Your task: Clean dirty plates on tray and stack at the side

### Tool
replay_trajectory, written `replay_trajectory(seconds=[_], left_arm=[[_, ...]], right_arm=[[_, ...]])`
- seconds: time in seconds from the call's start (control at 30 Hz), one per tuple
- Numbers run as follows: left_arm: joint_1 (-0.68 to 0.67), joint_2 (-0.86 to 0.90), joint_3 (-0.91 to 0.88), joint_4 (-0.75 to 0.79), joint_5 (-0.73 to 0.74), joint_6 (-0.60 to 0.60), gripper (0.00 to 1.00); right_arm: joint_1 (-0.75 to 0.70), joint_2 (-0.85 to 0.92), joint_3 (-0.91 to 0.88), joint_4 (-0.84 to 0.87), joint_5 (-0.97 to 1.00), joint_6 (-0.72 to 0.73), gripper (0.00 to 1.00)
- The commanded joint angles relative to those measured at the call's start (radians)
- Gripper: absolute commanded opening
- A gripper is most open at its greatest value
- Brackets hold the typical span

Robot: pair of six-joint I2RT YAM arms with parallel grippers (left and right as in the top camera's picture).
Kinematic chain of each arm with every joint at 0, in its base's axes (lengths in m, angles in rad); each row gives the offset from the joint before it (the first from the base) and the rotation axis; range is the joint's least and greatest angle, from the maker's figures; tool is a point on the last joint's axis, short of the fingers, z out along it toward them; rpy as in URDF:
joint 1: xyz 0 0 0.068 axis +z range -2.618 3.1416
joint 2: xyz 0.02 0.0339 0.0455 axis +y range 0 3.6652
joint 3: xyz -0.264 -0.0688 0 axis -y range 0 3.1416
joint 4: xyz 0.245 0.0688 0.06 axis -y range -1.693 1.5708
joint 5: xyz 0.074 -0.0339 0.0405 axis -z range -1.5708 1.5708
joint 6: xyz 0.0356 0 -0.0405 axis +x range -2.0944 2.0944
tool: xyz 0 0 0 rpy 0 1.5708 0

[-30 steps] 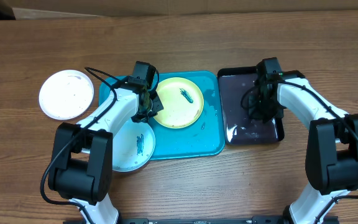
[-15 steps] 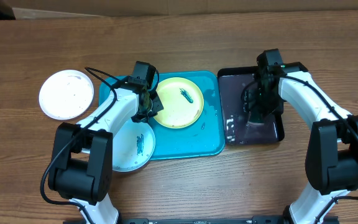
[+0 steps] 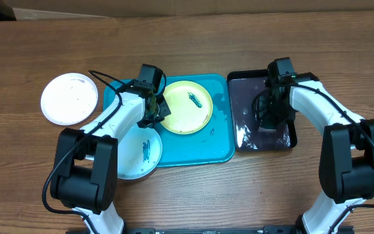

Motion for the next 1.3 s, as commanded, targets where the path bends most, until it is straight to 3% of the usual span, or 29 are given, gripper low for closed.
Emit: replay_trajectory(seconds=[0.0, 0.2, 0.27, 0.37, 0.43, 0.5, 0.57, 0.6, 0.67, 0.73, 0.93, 1.03, 1.13, 1.27], left_arm=[[0.005, 0.016, -0.002, 0.000, 0.007, 0.023, 0.06], [0.005, 0.016, -0.002, 0.000, 0.007, 0.023, 0.06], [0.005, 0.016, -0.002, 0.000, 0.007, 0.023, 0.06], [0.005, 0.016, -0.002, 0.000, 0.007, 0.023, 0.06], [0.005, 0.016, -0.001, 0.000, 0.007, 0.023, 0.06], [0.005, 0.016, -0.001, 0.000, 0.007, 0.023, 0.06], [0.005, 0.016, -0.001, 0.000, 0.007, 0.023, 0.06], [0.005, 0.016, -0.001, 0.000, 0.007, 0.023, 0.06], [0.005, 0.016, -0.001, 0.000, 0.007, 0.023, 0.07], [0.005, 0.016, -0.001, 0.000, 0.007, 0.023, 0.06], [0.005, 0.016, -0.001, 0.001, 0.007, 0.023, 0.06], [0.005, 0.016, -0.001, 0.002, 0.007, 0.023, 0.07], [0.005, 0.016, -0.001, 0.002, 0.008, 0.023, 0.08], [0.005, 0.016, -0.001, 0.001, 0.016, 0.023, 0.20]], right_arm=[[0.000, -0.016, 0.008, 0.025, 0.010, -0.002, 0.70], [0.000, -0.016, 0.008, 0.075, 0.010, -0.002, 0.66], [0.000, -0.016, 0.008, 0.082, 0.010, -0.001, 0.54], [0.000, -0.016, 0.008, 0.090, 0.010, -0.002, 0.18], [0.000, -0.016, 0.009, 0.090, 0.009, -0.002, 0.10], [0.000, -0.016, 0.011, 0.089, -0.002, -0.002, 0.09], [0.000, -0.016, 0.011, 0.087, -0.002, -0.002, 0.46], [0.000, -0.016, 0.011, 0.084, -0.002, -0.002, 0.55], [0.000, -0.016, 0.011, 0.076, -0.001, -0.002, 0.56], [0.000, -0.016, 0.011, 0.062, -0.001, -0.002, 0.54], [0.000, -0.016, 0.011, 0.027, -0.001, -0.002, 0.28], [0.000, -0.016, 0.019, 0.016, -0.001, -0.002, 0.22], [0.000, -0.016, 0.060, -0.027, -0.002, -0.002, 0.06], [0.000, -0.016, 0.148, -0.119, -0.002, -0.002, 0.04]])
